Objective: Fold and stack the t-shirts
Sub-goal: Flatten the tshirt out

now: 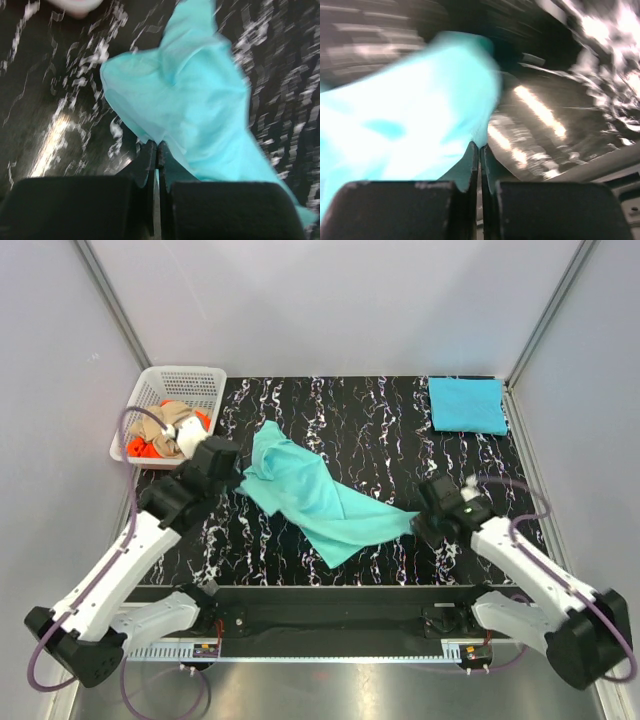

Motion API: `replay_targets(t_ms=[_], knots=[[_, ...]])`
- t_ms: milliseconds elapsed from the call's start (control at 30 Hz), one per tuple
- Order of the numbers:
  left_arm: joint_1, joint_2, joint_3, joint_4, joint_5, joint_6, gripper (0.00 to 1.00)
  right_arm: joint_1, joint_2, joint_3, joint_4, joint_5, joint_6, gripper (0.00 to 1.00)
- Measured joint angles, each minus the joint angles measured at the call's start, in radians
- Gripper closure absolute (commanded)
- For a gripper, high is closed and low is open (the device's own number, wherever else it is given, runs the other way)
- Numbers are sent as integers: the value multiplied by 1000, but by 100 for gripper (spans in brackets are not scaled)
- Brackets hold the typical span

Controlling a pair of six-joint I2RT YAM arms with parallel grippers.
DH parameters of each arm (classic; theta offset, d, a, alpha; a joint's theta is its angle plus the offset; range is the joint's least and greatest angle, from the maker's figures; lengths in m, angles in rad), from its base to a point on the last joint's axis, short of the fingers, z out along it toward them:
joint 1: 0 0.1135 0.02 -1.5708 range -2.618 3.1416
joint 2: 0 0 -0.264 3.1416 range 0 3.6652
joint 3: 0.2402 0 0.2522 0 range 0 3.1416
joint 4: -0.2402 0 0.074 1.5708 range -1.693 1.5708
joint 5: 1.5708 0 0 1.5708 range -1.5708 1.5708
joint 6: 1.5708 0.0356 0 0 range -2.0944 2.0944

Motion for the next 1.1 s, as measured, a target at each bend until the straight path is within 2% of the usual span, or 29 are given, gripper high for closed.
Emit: replay_targets(t_ms=[167,300,433,567,800,967,1100], knots=[[0,12,332,53,11,113,100,0,-130,443,-98,145,-222,100],[0,6,591,82,28,171,100,0,-206,744,-145,200,-382,100],[0,-72,698,135,116,192,100,0,-274,934,-205,182,-479,100],[0,-150,744,143,238,177,100,0,-354,997,-242,113,-517,100],[0,-144,873,143,431,146,100,0,-404,1131,-276,40,-532,100],[0,-65,883,140,397,198,100,0,-380,1112,-253,84,-581,100],[1,98,882,172,245,272,100,0,-222,1086,-169,188,-678,100]])
